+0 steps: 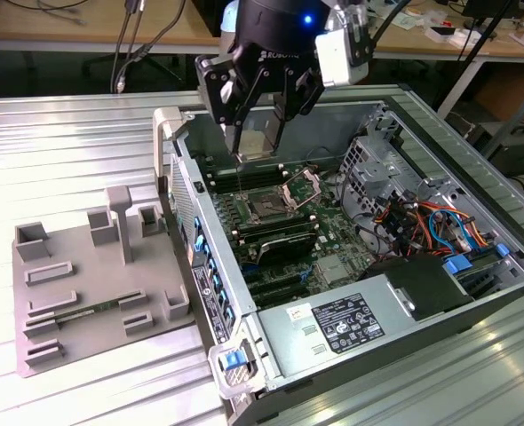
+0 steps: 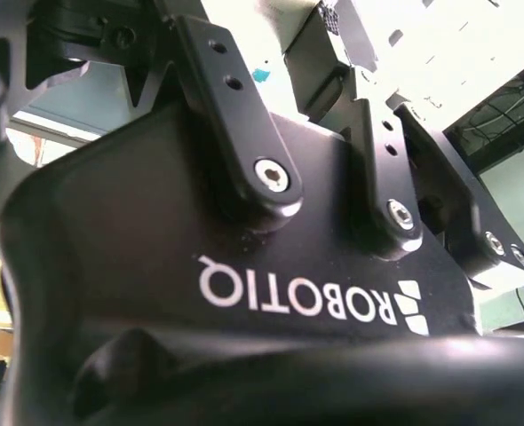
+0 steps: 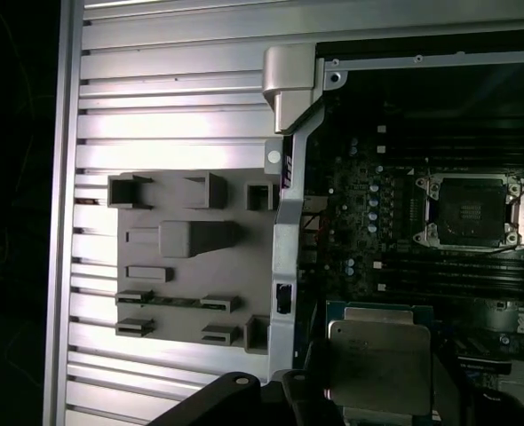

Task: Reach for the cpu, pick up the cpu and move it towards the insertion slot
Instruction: 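Pick up the cpu and move it towards the insertion slot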

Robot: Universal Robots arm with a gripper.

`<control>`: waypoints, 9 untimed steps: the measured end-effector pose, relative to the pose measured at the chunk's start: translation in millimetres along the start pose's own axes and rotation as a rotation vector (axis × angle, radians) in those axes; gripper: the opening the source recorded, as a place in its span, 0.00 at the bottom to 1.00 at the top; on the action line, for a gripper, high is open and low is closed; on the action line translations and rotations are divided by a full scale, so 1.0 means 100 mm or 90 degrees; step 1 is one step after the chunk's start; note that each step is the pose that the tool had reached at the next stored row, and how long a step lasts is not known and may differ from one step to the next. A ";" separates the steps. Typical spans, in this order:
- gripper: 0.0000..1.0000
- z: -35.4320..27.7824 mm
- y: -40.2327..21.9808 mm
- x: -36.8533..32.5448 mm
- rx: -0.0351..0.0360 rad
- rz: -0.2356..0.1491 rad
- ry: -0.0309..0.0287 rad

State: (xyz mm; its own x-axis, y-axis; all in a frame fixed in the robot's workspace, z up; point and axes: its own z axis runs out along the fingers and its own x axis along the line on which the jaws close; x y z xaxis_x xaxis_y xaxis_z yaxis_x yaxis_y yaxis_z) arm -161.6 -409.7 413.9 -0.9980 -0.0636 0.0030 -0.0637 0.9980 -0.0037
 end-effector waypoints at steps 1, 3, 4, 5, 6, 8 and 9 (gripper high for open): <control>0.54 0.001 0.000 -0.006 0.0000 0.000 0.0000; 0.54 0.002 -0.001 -0.017 0.0000 0.000 0.0000; 0.54 0.004 -0.002 -0.033 0.0000 0.000 0.0000; 0.54 0.005 -0.003 -0.045 0.0000 0.000 0.0000; 0.54 0.006 -0.003 -0.055 0.0000 0.000 0.0000; 0.54 0.007 -0.004 -0.067 0.0000 0.000 0.0001; 0.54 0.009 -0.005 -0.078 0.0000 0.000 0.0000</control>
State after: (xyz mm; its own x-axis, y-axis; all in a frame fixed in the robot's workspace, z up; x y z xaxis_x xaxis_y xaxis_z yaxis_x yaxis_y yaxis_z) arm -153.8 -409.7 413.0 -0.9980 -0.0636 0.0030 -0.0636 0.9980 -0.0037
